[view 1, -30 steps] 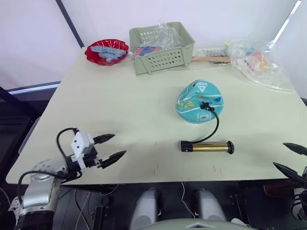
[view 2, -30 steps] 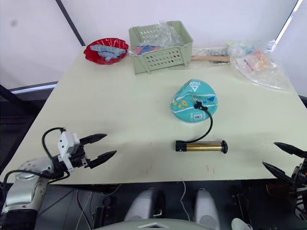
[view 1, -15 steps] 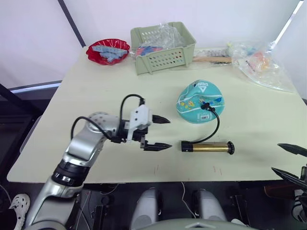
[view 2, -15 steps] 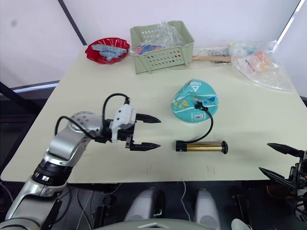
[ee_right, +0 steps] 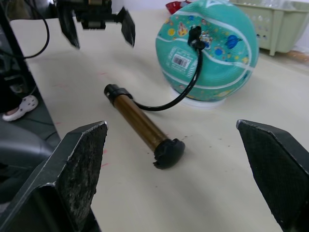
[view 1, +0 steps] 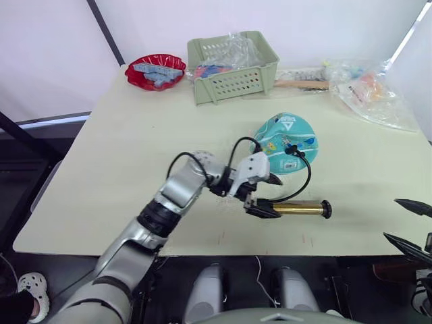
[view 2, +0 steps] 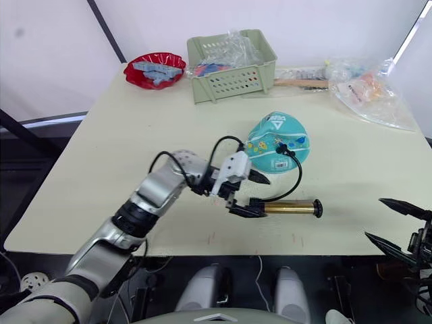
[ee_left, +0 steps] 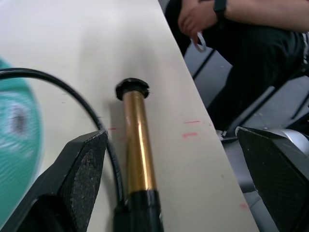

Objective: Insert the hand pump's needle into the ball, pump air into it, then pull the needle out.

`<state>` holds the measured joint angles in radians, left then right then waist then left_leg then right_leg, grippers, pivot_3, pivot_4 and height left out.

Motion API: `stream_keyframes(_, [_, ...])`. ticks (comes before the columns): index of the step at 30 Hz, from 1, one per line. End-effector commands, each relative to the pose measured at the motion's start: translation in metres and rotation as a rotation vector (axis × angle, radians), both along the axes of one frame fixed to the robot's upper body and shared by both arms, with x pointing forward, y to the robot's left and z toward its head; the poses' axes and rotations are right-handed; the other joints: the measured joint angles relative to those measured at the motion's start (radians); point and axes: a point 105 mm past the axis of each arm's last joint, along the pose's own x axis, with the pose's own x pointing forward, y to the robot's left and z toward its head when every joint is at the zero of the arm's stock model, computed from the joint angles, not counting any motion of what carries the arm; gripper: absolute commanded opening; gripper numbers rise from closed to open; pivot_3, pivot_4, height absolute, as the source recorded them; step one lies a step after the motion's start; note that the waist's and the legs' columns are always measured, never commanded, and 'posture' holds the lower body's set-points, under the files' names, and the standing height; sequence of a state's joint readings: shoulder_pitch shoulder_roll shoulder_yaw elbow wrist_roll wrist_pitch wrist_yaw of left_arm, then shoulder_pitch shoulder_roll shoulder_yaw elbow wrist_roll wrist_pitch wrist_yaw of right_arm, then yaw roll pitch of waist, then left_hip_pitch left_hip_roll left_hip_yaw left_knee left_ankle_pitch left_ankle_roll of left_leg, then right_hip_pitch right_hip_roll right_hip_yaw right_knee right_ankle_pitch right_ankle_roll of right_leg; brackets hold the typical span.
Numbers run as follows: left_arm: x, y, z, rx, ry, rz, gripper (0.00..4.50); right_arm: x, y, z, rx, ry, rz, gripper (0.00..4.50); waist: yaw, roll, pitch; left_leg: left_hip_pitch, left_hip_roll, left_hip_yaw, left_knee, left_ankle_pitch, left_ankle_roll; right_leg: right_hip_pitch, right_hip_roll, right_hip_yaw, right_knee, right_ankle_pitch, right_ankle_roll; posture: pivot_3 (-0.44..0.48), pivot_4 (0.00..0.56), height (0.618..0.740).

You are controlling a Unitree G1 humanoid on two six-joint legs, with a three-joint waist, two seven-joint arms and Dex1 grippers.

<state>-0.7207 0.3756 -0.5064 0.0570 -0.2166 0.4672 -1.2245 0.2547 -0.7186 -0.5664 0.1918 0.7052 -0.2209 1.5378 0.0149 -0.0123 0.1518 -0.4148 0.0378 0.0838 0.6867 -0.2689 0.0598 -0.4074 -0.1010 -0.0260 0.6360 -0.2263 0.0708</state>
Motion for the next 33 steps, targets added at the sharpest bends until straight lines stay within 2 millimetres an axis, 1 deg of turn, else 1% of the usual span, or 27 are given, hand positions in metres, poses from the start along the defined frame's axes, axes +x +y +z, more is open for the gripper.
stream_keyframes(1, [0.003, -0.017, 0.005, 0.015, -0.027, -0.001, 4.48, -0.001, -0.002, 0.013, -0.008, -0.051, -0.013, 4.50, -0.001, 0.000, 0.000, 0.000, 0.000, 0.000, 0.000, 0.000, 0.000, 0.000, 0.000, 0.000, 0.000, 0.000, 0.000, 0.000, 0.150, 0.738])
stream_keyframes(4, [0.002, -0.034, 0.000, 0.049, -0.032, -0.024, 4.48, 0.001, -0.002, 0.014, -0.012, -0.059, -0.016, 4.50, 0.000, 0.000, 0.000, 0.000, 0.000, -0.001, 0.000, 0.000, 0.000, 0.000, 0.000, 0.000, 0.000, 0.000, 0.000, 0.000, 0.150, 0.738])
stream_keyframes(7, [0.000, -0.043, -0.007, 0.074, -0.028, -0.040, 4.48, 0.002, -0.002, 0.015, -0.012, -0.064, -0.019, 4.50, 0.000, 0.000, 0.000, 0.000, 0.000, -0.001, 0.000, 0.000, 0.000, 0.000, 0.000, 0.000, 0.000, 0.000, 0.000, 0.000, 0.150, 0.738])
stream_keyframes(9, [-0.003, -0.052, -0.016, 0.098, -0.013, -0.050, 4.48, 0.001, -0.001, 0.015, -0.007, -0.061, -0.015, 4.50, 0.000, 0.000, 0.000, 0.000, 0.000, -0.001, 0.000, 0.000, 0.000, 0.000, 0.000, 0.000, 0.000, 0.000, 0.000, 0.000, 0.150, 0.738])
stream_keyframes(11, [-0.002, -0.057, -0.025, 0.130, -0.042, -0.045, 4.48, 0.001, -0.001, 0.015, -0.008, -0.061, -0.014, 4.50, 0.000, 0.000, 0.000, -0.001, 0.000, -0.002, 0.000, 0.000, 0.000, 0.000, 0.000, 0.000, 0.000, 0.000, 0.000, 0.000, 0.150, 0.738])
stream_keyframes(14, [0.001, -0.064, -0.035, 0.154, -0.036, -0.018, 4.48, 0.000, -0.003, 0.015, -0.013, -0.060, -0.018, 4.50, 0.000, 0.000, 0.000, -0.001, 0.000, -0.002, 0.000, 0.000, 0.000, 0.000, 0.000, 0.000, 0.000, 0.000, 0.000, 0.000, 0.150, 0.738])
stream_keyframes(23, [0.009, -0.070, -0.066, 0.249, -0.058, 0.051, 4.48, -0.004, -0.010, 0.014, -0.020, -0.048, -0.037, 4.50, 0.000, 0.000, 0.000, -0.001, 0.000, -0.003, 0.000, 0.000, 0.000, 0.000, 0.000, -0.001, 0.000, 0.000, -0.001, 0.000, 0.150, 0.738])
stream_keyframes(26, [0.013, -0.072, -0.069, 0.262, -0.078, 0.065, 4.48, -0.005, -0.011, 0.013, -0.021, -0.046, -0.037, 4.50, 0.000, 0.000, 0.000, -0.001, 0.000, -0.002, 0.000, 0.000, 0.000, 0.000, 0.000, -0.001, 0.000, 0.000, -0.001, 0.000, 0.150, 0.738])
stream_keyframes(30, [0.013, -0.075, -0.074, 0.272, -0.083, 0.065, 4.48, -0.005, -0.011, 0.013, -0.022, -0.045, -0.033, 4.50, 0.000, 0.000, 0.000, -0.001, 0.000, -0.003, 0.000, 0.000, 0.000, 0.000, 0.000, -0.001, 0.000, 0.000, -0.001, 0.000, 0.150, 0.738])
stream_keyframes(32, [0.012, -0.075, -0.077, 0.277, -0.086, 0.063, 4.01, -0.005, -0.011, 0.012, -0.023, -0.043, -0.026, 4.50, 0.000, 0.000, 0.000, -0.001, 0.000, -0.003, 0.000, 0.000, 0.000, 0.000, 0.000, -0.001, 0.000, 0.000, -0.001, 0.000, 0.150, 0.738])
stream_keyframes(33, [0.012, -0.076, -0.077, 0.278, -0.086, 0.062, 3.68, -0.005, -0.011, 0.012, -0.025, -0.041, -0.023, 4.50, 0.000, 0.000, 0.000, -0.001, 0.000, -0.003, 0.000, 0.000, 0.000, 0.000, 0.000, -0.001, 0.000, 0.000, -0.001, 0.000, 0.150, 0.738])
